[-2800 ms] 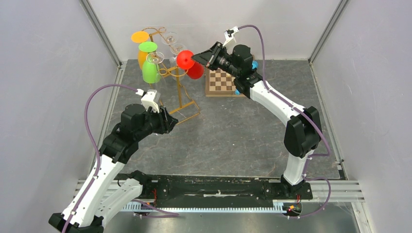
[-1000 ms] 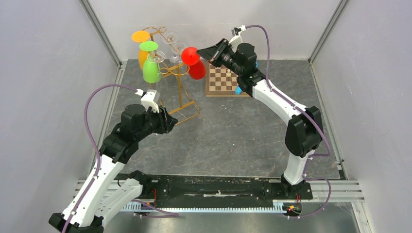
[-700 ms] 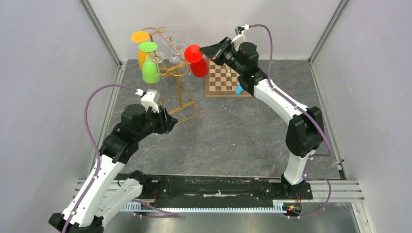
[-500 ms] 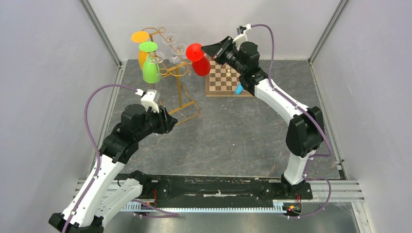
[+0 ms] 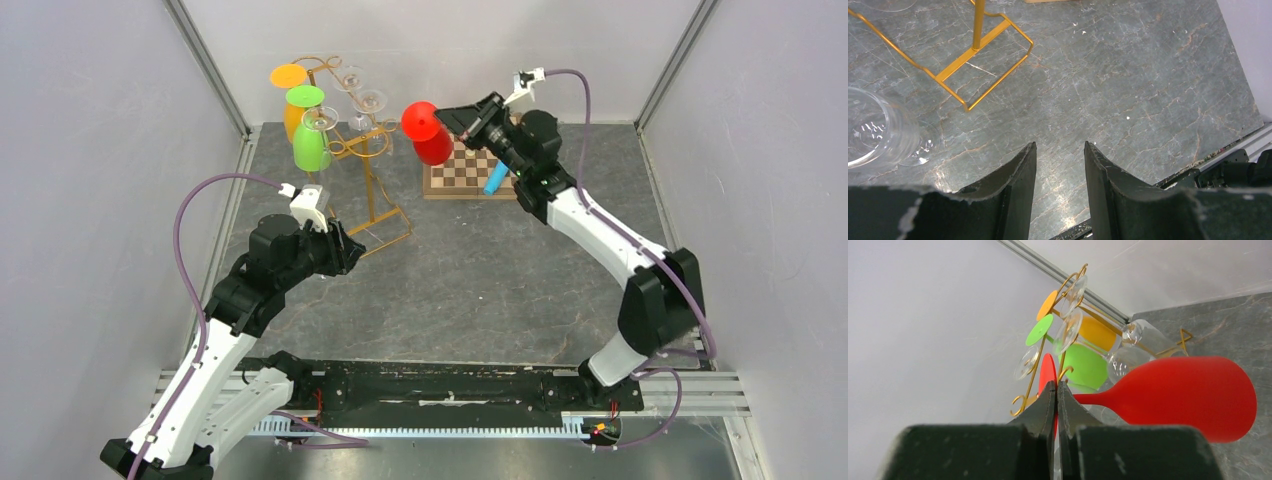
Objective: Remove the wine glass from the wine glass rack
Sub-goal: Pick up the wine glass from the wine rack, then place the wine glass at the center of the board.
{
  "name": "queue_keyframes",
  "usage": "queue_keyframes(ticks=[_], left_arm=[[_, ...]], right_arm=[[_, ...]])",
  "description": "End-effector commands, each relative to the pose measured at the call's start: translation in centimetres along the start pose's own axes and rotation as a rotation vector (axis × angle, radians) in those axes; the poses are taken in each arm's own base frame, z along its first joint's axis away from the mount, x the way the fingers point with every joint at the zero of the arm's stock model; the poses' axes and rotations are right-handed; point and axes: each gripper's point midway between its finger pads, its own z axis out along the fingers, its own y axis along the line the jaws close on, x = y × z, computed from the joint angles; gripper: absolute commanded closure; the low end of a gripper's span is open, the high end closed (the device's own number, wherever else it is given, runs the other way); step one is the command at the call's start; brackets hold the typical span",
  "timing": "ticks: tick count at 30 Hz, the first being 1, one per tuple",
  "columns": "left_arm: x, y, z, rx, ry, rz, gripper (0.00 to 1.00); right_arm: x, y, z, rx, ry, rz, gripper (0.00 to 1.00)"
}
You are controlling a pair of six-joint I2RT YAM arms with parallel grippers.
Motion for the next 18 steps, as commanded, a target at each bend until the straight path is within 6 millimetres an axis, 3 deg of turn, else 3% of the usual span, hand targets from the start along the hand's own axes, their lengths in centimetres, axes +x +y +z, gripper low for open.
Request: queue_keyframes(ticks=[1,11,18], left_arm=[[-0.6,-0.1,0.0,0.009,-0.030,0.031,0.54],[-0.2,-2.4,0.3,0.119,0.007,-0.061,0.54],[0.8,-4.4,1.2,0.218,0.072,-0.169,0.53]], right_arm=[[-2.4,3.4,-3.8,-0.112,-0.108,-0.061,1.00],[2.2,3.2,-9.8,-0.219,0.028,-0.213,1.00],[5.4,0.4,-14.3,-0.199,0.087,-0.391,1.00]])
